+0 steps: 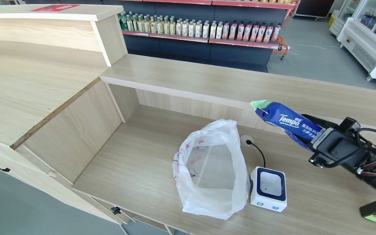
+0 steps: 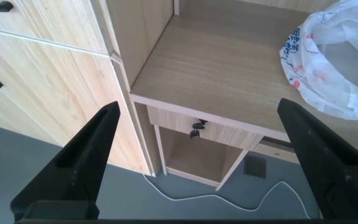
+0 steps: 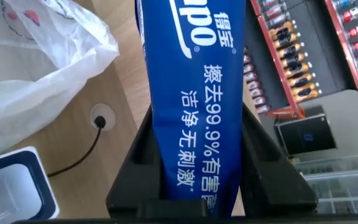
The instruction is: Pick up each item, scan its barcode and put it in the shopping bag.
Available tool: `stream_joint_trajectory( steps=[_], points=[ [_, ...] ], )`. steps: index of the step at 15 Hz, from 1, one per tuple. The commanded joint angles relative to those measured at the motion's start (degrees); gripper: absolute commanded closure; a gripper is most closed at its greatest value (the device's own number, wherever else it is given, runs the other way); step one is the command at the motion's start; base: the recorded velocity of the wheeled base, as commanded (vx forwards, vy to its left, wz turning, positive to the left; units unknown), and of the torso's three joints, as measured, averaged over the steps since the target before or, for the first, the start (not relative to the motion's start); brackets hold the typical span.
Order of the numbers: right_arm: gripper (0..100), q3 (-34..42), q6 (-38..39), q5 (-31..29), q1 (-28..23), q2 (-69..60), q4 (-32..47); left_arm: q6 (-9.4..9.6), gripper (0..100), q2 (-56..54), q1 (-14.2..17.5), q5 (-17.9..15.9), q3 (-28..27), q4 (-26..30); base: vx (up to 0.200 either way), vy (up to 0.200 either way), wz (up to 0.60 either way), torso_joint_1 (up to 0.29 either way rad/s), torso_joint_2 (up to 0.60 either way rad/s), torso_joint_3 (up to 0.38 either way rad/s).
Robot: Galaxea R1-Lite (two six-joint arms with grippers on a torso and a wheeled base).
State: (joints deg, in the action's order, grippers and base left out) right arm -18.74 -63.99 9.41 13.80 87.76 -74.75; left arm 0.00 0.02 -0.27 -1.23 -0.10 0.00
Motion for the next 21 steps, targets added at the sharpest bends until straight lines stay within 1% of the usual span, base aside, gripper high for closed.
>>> stream_joint_trajectory(
  steps=[1, 2, 3, 5, 7, 8, 11, 13, 14, 15, 17, 18, 21],
  points=[
    [100, 2.3, -4.8, 0.6, -0.3, 7.3, -5.7, 0.0, 0, 0.0, -0.1, 0.0, 0.0, 0.0, 0.0, 0.0, 0.0, 0.0, 0.0, 0.0],
    [100, 2.7, -7.7, 2.5, -1.8, 9.0, -8.3, 0.0, 0, 0.0, 0.0, 0.0, 0.0, 0.0, 0.0, 0.0, 0.0, 0.0, 0.0, 0.0],
    [100, 3.0, -10.9, 5.7, -2.8, 10.6, -10.4, 0.0, 0, 0.0, 0.0, 0.0, 0.0, 0.0, 0.0, 0.0, 0.0, 0.0, 0.0, 0.0],
    [100, 2.9, -16.3, 10.0, -4.3, 12.3, -11.6, 0.0, 0, 0.0, -0.1, 0.0, 0.0, 0.0, 0.0, 0.0, 0.0, 0.0, 0.0, 0.0],
    [100, 2.8, -19.9, 11.0, -6.7, 13.8, -11.2, 0.0, 0, 0.0, 0.0, 0.0, 0.0, 0.0, 0.0, 0.0, 0.0, 0.0, 0.0, 0.0],
    [100, 2.6, -19.9, 11.3, -7.4, 14.2, -10.9, 0.0, 0, 0.0, 0.0, 0.0, 0.0, 0.0, 0.0, 0.0, 0.0, 0.0, 0.0, 0.0],
    [100, 1.5, -15.7, 13.6, -10.1, 14.9, -5.9, 0.0, 0, 0.0, 0.0, 0.0, 0.0, 0.0, 0.0, 0.0, 0.0, 0.0, 0.0, 0.0],
    [100, 0.8, -11.7, 17.9, -11.4, 16.5, -1.2, 0.0, 0, 0.0, -0.1, 0.0, 0.0, 0.0, 0.0, 0.0, 0.0, 0.0, 0.0, 0.0],
    [100, 0.3, -11.2, 19.3, -11.5, 16.8, -0.1, 0.0, 0, 0.0, 0.0, 0.0, 0.0, 0.0, 0.0, 0.0, 0.0, 0.0, 0.0, 0.0],
    [100, -1.9, -11.1, 21.0, -13.4, 17.2, 2.4, 0.0, 0, 0.0, 0.0, 0.0, 0.0, 0.0, 0.0, 0.0, 0.0, 0.0, 0.0, 0.0],
    [100, -5.3, -9.9, 23.3, -14.2, 18.1, 8.3, 0.0, 0, 0.0, 0.0, 0.0, 0.0, 0.0, 0.0, 0.0, 0.0, 0.0, 0.0, 0.0],
    [100, -6.4, -7.6, 23.5, -14.2, 18.9, 9.2, 0.0, 0, 0.0, -0.1, 0.0, 0.0, 0.0, 0.0, 0.0, 0.0, 0.0, 0.0, 0.0],
    [100, -7.1, -4.5, 23.3, -13.9, 21.3, 10.1, 0.0, 0, 0.0, 0.0, 0.0, 0.0, 0.0, 0.0, 0.0, 0.0, 0.0, 0.0, 0.0]
  ],
)
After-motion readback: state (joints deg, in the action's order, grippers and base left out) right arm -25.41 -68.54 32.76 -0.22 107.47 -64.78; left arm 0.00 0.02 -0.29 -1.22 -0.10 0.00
